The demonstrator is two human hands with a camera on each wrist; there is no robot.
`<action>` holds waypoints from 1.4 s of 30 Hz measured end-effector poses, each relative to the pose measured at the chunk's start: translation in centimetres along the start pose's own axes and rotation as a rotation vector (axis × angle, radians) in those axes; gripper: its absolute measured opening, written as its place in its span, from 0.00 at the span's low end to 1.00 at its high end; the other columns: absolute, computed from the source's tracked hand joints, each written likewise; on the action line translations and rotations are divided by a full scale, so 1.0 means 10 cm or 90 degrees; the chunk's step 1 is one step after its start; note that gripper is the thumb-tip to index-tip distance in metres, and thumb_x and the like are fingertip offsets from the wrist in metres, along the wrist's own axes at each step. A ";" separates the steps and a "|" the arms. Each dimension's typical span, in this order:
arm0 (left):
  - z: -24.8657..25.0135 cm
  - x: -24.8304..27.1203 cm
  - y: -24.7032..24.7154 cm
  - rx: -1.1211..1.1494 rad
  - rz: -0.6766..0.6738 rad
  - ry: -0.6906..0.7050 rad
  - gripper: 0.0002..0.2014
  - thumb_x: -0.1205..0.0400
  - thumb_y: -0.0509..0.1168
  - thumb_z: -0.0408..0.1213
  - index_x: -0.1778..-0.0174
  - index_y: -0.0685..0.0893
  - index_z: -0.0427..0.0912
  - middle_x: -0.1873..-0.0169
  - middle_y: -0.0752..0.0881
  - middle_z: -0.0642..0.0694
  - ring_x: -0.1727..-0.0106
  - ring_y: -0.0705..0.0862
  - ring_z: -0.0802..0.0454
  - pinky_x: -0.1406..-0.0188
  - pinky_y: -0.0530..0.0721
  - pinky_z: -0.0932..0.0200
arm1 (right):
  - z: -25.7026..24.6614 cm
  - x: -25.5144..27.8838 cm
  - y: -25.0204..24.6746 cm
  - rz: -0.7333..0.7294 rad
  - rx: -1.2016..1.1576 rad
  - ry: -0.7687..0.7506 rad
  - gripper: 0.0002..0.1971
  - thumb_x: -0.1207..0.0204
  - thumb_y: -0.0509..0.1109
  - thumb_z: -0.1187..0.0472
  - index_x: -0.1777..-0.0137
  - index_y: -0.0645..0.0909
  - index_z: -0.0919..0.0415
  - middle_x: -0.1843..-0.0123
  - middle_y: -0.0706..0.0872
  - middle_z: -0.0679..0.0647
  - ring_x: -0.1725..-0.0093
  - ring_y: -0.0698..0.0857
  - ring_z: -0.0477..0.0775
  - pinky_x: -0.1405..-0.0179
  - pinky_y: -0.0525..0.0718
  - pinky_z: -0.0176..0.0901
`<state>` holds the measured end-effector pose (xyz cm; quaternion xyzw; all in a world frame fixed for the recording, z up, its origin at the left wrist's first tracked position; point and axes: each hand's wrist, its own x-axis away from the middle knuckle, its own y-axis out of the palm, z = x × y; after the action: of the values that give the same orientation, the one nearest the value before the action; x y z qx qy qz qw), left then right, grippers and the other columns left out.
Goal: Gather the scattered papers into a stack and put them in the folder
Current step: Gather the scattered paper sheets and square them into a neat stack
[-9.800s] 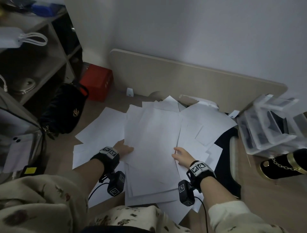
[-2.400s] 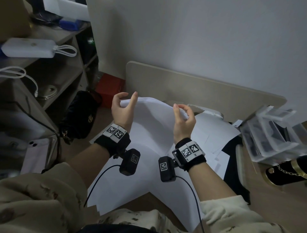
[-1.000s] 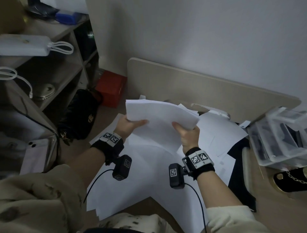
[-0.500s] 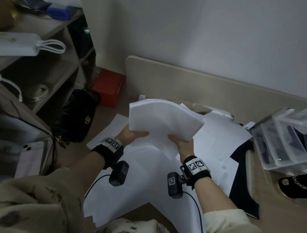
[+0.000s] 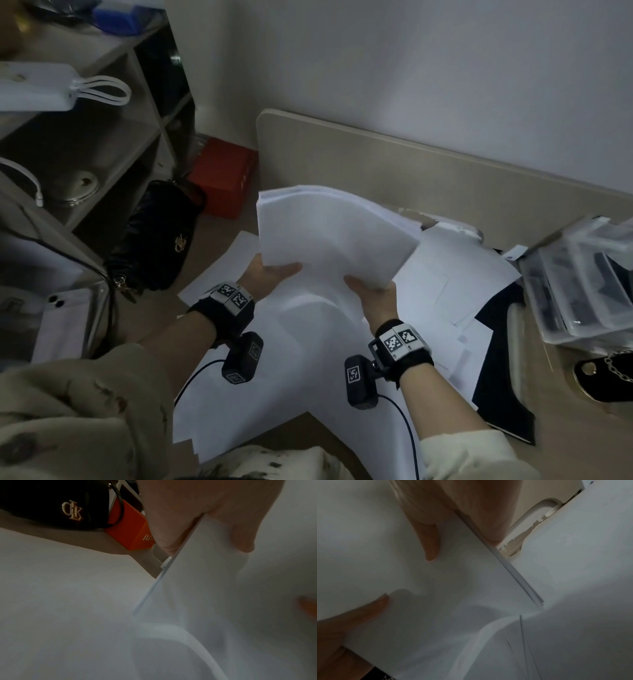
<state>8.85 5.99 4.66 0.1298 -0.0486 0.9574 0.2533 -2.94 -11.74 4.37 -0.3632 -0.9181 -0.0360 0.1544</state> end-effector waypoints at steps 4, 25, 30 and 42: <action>-0.11 0.02 -0.04 -0.081 -0.042 -0.051 0.12 0.27 0.75 0.28 0.58 0.83 0.49 0.55 0.86 0.48 0.50 0.84 0.49 0.52 0.81 0.59 | 0.17 0.05 -0.08 -0.022 0.038 0.044 0.08 0.31 0.78 0.71 0.57 0.84 0.61 0.59 0.87 0.51 0.57 0.85 0.53 0.59 0.82 0.36; -0.07 0.28 0.07 -0.041 -0.061 -0.073 0.07 0.24 0.73 0.31 0.51 0.87 0.39 0.50 0.89 0.37 0.44 0.87 0.36 0.39 0.84 0.43 | 0.06 0.39 -0.28 -0.028 0.009 -0.005 0.06 0.30 0.78 0.68 0.61 0.83 0.60 0.64 0.89 0.50 0.63 0.88 0.46 0.60 0.86 0.34; 0.08 0.36 0.14 -0.013 -0.054 0.032 0.12 0.27 0.75 0.28 0.50 0.87 0.46 0.48 0.89 0.39 0.45 0.87 0.43 0.42 0.85 0.47 | -0.10 0.40 -0.34 -0.018 -0.019 -0.019 0.06 0.31 0.77 0.72 0.62 0.85 0.62 0.68 0.89 0.49 0.68 0.87 0.48 0.61 0.84 0.40; 0.28 0.50 0.23 0.038 -0.004 0.081 0.15 0.36 0.82 0.34 0.56 0.91 0.52 0.51 0.91 0.45 0.46 0.88 0.48 0.44 0.85 0.49 | -0.40 0.51 -0.45 -0.084 -0.094 -0.129 0.12 0.32 0.75 0.78 0.60 0.86 0.60 0.65 0.91 0.48 0.64 0.88 0.46 0.62 0.86 0.39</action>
<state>4.15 5.93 8.61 0.0764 -0.0033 0.9640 0.2547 -8.49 -12.43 9.91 -0.3144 -0.9457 -0.0764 0.0312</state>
